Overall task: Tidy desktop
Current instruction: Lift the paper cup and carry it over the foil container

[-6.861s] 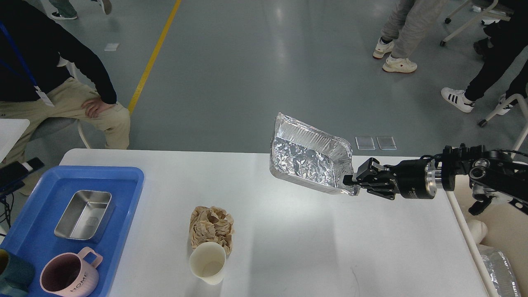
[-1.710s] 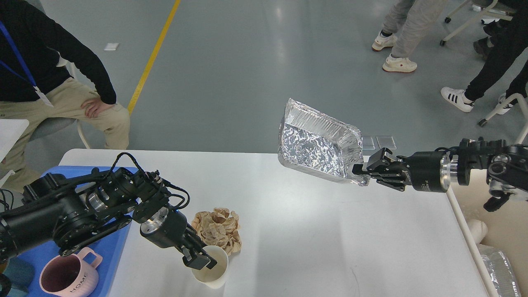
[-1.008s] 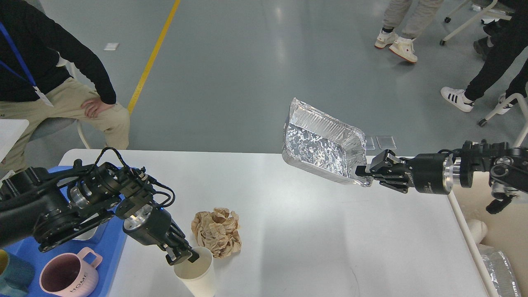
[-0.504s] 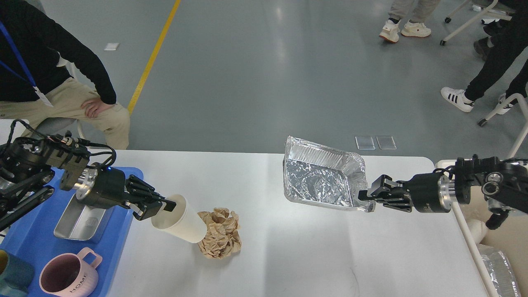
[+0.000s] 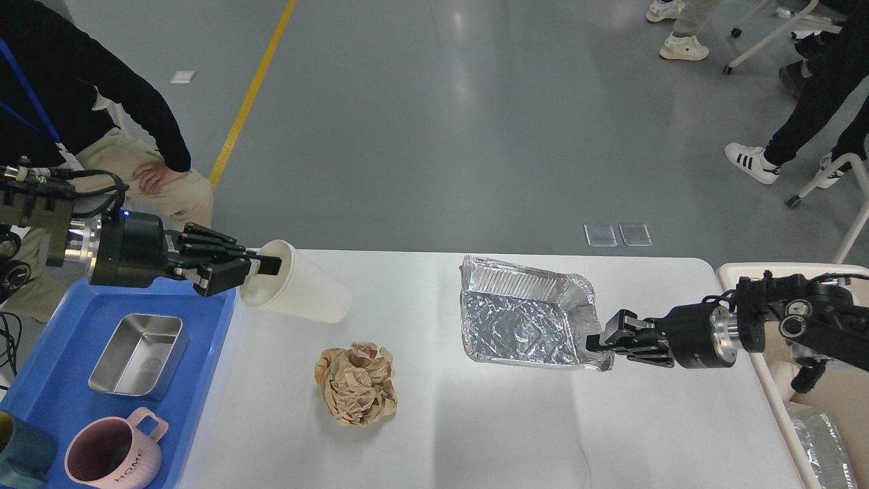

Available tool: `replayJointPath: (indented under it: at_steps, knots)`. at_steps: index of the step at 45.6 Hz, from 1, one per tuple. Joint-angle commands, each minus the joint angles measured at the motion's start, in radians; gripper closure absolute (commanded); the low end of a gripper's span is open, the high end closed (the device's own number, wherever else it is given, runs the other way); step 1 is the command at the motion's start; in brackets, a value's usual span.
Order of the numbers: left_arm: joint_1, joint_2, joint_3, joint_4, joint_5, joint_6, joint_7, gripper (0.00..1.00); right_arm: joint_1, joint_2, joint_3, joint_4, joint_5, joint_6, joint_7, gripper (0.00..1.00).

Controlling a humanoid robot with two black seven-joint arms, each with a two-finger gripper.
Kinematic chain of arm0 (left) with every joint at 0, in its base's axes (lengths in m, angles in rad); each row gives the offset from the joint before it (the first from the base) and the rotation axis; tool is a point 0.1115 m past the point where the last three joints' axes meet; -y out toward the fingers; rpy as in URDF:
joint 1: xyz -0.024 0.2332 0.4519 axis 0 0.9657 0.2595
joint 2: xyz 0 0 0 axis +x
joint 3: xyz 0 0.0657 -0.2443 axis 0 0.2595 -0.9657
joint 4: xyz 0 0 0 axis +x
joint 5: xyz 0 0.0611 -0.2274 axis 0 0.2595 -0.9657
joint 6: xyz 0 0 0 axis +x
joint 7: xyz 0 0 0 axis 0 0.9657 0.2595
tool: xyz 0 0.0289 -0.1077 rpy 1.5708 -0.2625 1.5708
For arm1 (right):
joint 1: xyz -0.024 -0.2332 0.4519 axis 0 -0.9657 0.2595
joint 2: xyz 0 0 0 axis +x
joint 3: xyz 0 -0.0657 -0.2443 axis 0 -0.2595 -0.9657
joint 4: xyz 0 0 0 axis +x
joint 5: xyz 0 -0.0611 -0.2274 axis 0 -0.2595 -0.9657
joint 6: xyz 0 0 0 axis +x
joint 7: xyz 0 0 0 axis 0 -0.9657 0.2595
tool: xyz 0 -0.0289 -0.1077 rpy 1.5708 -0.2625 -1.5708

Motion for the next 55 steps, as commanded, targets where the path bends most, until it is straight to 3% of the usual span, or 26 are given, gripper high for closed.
replayJointPath:
  at_steps: [1, 22, 44, 55]
  knots:
    - [-0.032, 0.017, -0.058, -0.006, -0.024, -0.045, 0.000, 0.99, -0.005, 0.005, 0.000, 0.000, -0.012, -0.002, 0.000, 1.00]
    - [-0.275, -0.051, -0.042, -0.010, -0.030, -0.175, 0.016, 0.99, -0.010, 0.018, -0.002, 0.019, -0.042, -0.005, 0.001, 1.00]
    - [-0.692, -0.359, 0.449, 0.140, 0.092, -0.218, 0.016, 0.98, 0.004, 0.014, 0.002, 0.110, -0.056, -0.051, 0.000, 1.00]
    - [-0.780, -0.606, 0.534, 0.285, 0.094, -0.218, 0.018, 0.98, 0.004, -0.017, 0.005, 0.142, -0.056, -0.057, 0.001, 1.00]
